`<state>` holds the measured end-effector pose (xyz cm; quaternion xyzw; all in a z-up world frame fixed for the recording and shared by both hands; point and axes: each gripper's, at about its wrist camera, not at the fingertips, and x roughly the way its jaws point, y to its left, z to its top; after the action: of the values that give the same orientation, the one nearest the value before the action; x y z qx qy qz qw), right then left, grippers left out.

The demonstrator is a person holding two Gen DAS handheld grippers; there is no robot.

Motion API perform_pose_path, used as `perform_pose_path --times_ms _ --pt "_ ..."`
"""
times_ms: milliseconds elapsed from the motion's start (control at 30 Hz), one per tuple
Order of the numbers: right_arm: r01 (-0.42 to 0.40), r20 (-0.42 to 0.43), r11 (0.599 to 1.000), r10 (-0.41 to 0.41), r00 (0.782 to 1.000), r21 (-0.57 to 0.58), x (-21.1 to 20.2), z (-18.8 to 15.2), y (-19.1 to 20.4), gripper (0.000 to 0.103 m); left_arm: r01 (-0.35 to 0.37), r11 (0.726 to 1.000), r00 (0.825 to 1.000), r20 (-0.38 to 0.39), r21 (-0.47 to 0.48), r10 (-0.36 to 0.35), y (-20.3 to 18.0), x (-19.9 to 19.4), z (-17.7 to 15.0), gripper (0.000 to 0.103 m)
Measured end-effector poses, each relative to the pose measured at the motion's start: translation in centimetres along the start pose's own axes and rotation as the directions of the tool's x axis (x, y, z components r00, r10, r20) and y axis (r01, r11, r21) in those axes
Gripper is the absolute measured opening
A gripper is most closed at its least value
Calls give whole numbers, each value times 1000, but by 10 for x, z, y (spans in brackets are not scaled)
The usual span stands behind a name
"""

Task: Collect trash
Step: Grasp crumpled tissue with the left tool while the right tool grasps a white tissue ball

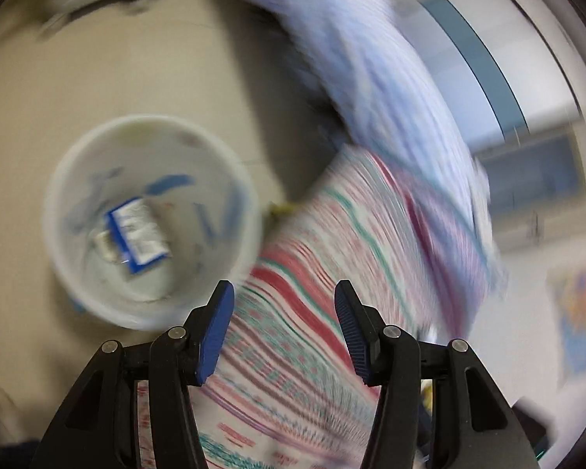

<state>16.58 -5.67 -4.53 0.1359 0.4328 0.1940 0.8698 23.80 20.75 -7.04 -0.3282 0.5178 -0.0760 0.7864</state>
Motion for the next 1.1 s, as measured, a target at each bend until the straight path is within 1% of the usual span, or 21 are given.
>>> perform_pose_path --times_ms 67,100,133,200,233,300,400,433,500,533,633,667,733,800,833,867,900,933,967,1033,1100 --pt "49 10 999 -49 999 10 -26 2 -21 68 -3 990 1000 -30 144 7 -38 13 -19 56" --pt "74 7 997 -74 997 14 -36 3 -29 68 -1 982 999 -42 187 9 -49 18 -27 56" --pt "122 -2 992 -122 993 21 -51 4 -44 68 7 971 998 -61 239 7 -63 25 -37 56" --pt "187 -7 982 -187 982 28 -72 2 -64 70 44 943 994 -112 331 -7 -89 39 -62 56" --pt "241 -13 970 -241 970 38 -86 -1 -81 72 59 930 992 -129 362 -13 -98 43 -71 56" --pt "290 -34 954 -288 957 72 -99 -10 -106 76 79 902 988 -153 424 -14 -116 53 -89 56" --pt "324 -118 921 -305 945 216 -103 -35 -160 76 94 856 984 -178 508 -3 -141 66 -113 56" --pt "349 -184 896 -308 934 273 -97 -47 -181 76 98 842 983 -185 530 2 -148 70 -120 56" --pt "392 -258 864 -320 912 315 -89 -60 -200 76 102 822 981 -192 560 9 -160 76 -131 56" --pt "393 -263 865 -318 911 313 -88 -63 -205 76 105 811 981 -195 576 12 -166 78 -136 56" --pt "372 -260 887 -305 916 272 -84 -60 -203 73 106 786 981 -192 609 16 -182 85 -149 56" --pt "377 -261 889 -311 914 260 -84 -60 -203 71 107 780 981 -192 617 18 -185 86 -153 56" --pt "412 -273 885 -350 896 216 -79 -60 -198 66 110 768 981 -195 631 20 -194 91 -162 56" --pt "427 -283 884 -368 886 190 -72 -62 -193 58 109 755 980 -196 646 26 -200 93 -171 56" --pt "431 -288 887 -375 881 164 -68 -63 -189 56 109 749 980 -196 653 28 -204 95 -174 56" --pt "438 -292 891 -389 873 122 -63 -63 -182 50 109 745 980 -197 658 30 -207 97 -177 56" --pt "443 -294 891 -399 868 97 -60 -64 -178 34 109 742 979 -200 661 34 -209 99 -179 56" --pt "441 -305 894 -400 864 76 -56 -65 -176 21 111 740 978 -207 663 39 -211 101 -182 56" --pt "438 -312 895 -395 864 80 -56 -67 -177 19 112 737 976 -213 666 44 -214 105 -184 56" --pt "441 -285 892 -400 871 95 -62 -65 -178 18 101 728 977 -207 678 58 -219 110 -188 56" --pt "425 -219 897 -394 893 120 -83 -61 -176 18 90 721 979 -195 687 64 -225 115 -190 56"
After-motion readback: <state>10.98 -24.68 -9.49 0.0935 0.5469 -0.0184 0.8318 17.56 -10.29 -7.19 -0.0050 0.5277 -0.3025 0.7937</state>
